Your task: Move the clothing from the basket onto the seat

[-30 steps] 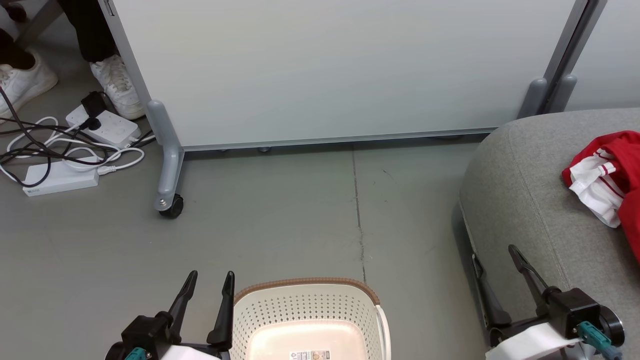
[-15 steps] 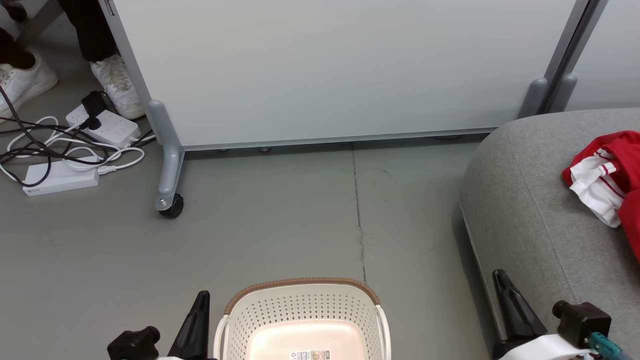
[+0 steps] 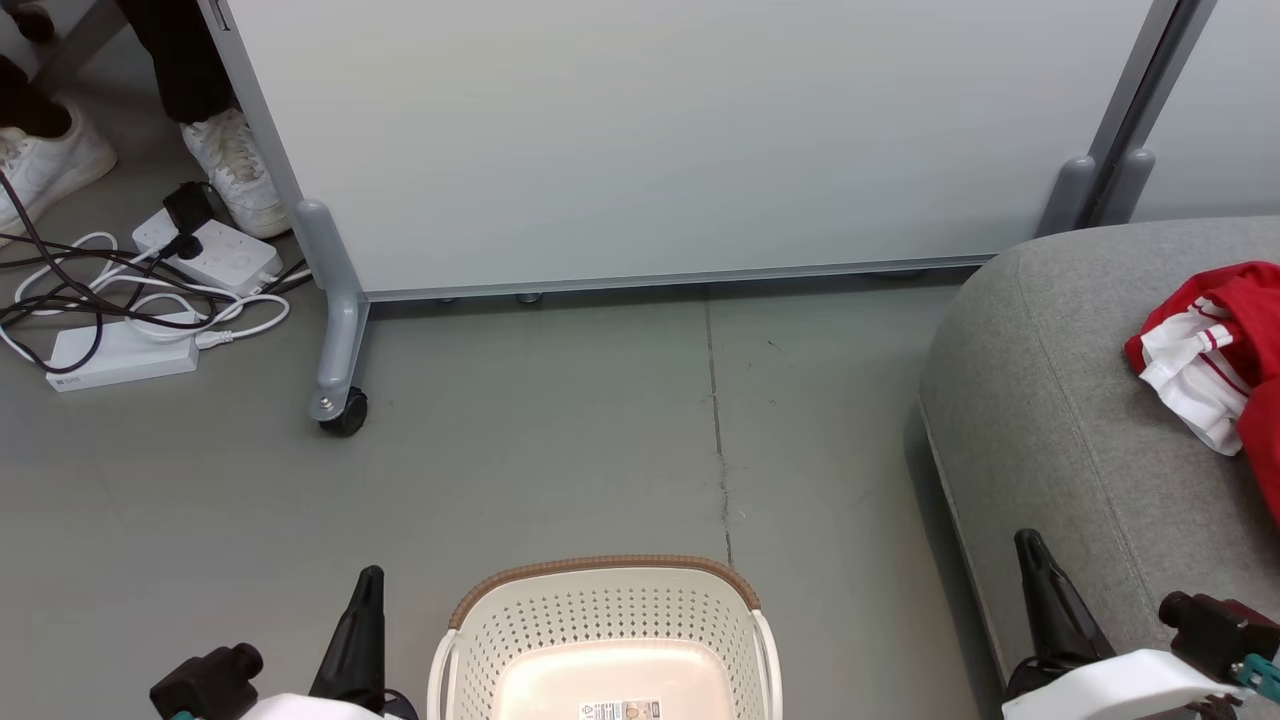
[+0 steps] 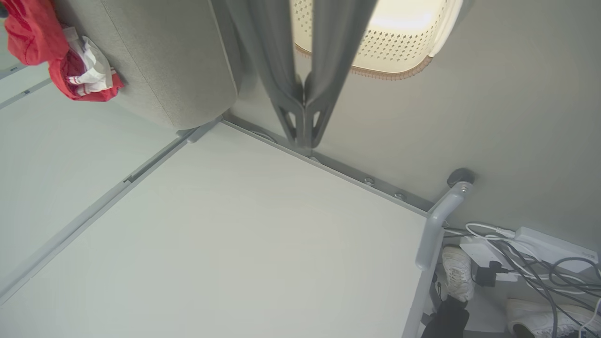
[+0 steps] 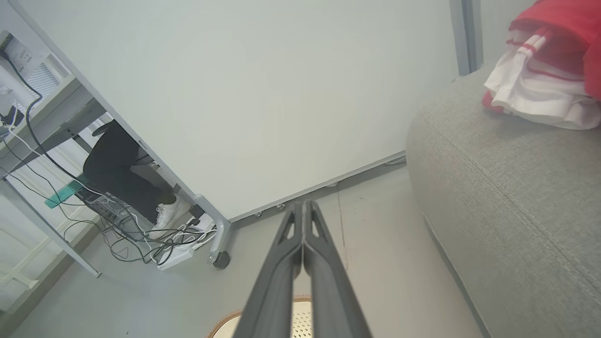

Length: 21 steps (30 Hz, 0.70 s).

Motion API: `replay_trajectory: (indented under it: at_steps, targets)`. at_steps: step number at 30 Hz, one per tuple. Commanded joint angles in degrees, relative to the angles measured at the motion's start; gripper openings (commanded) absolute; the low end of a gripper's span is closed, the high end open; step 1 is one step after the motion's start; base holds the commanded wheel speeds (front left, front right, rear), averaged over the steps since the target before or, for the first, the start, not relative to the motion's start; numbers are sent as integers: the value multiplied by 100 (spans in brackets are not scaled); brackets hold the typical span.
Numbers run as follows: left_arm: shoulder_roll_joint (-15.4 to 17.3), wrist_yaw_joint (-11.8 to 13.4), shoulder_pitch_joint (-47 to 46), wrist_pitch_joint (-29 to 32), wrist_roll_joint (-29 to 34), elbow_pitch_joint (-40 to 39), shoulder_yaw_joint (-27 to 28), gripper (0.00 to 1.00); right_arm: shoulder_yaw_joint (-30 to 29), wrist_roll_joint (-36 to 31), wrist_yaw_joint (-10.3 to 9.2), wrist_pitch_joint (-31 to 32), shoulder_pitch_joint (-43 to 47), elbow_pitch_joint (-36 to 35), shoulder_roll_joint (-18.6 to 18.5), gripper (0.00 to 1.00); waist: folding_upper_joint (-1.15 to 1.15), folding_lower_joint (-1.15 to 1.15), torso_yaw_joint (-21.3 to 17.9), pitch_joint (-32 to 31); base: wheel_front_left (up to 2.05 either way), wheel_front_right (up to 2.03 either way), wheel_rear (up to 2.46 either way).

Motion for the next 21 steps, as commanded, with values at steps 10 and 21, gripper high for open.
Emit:
replay_trajectory:
  at_steps: [10,21]
  targets:
    - [63,-65,-220,226,-938,-211,200,0,-94,1092,0,216,-200,-156,-93,0,0,0,2,1,0,0,0]
    - [85,-95,-261,426,-1729,-311,349,0,-160,2008,0,398,-250,-196,-127,0,0,0,4,1,0,0,0]
